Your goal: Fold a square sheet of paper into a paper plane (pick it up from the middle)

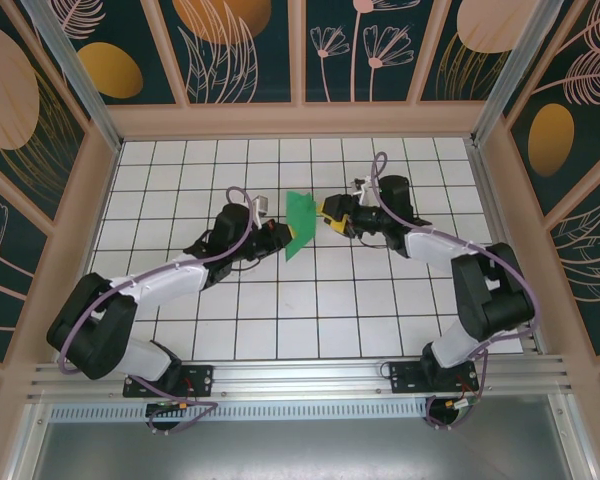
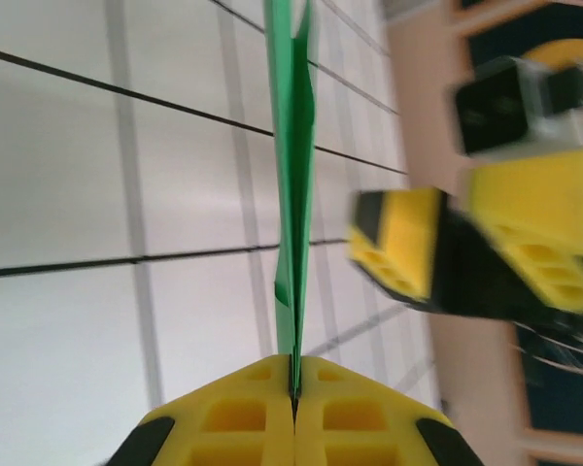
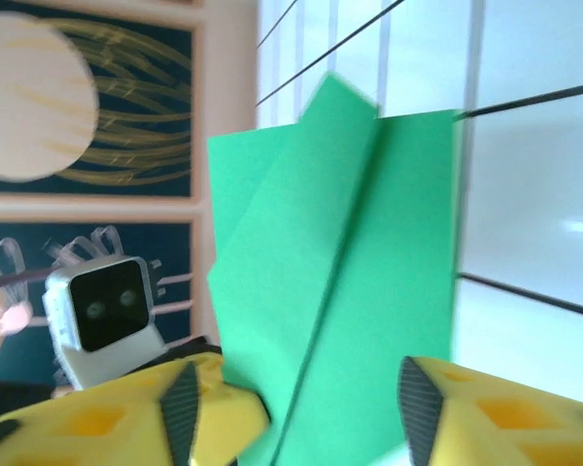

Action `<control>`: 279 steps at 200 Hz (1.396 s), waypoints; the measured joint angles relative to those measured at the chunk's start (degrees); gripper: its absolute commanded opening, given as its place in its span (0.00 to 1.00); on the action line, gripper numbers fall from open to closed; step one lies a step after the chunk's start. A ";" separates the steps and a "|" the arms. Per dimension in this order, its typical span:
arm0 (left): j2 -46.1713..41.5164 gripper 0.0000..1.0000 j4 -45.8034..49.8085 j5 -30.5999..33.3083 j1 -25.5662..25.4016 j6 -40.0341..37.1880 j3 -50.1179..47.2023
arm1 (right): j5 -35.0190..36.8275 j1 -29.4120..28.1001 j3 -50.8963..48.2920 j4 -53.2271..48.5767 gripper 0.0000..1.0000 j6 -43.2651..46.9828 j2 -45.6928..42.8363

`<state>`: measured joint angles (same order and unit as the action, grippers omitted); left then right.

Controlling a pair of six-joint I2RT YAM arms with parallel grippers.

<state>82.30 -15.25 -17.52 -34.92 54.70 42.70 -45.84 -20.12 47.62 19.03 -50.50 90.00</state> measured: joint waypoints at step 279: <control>10.40 0.95 31.71 26.12 0.46 -3.87 18.95 | 32.50 -17.77 3.19 -17.53 0.44 9.68 3.26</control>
<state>92.71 16.47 8.60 -34.46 50.83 61.65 -13.34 -37.89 50.81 1.50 -40.82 93.25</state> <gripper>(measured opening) 0.891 0.463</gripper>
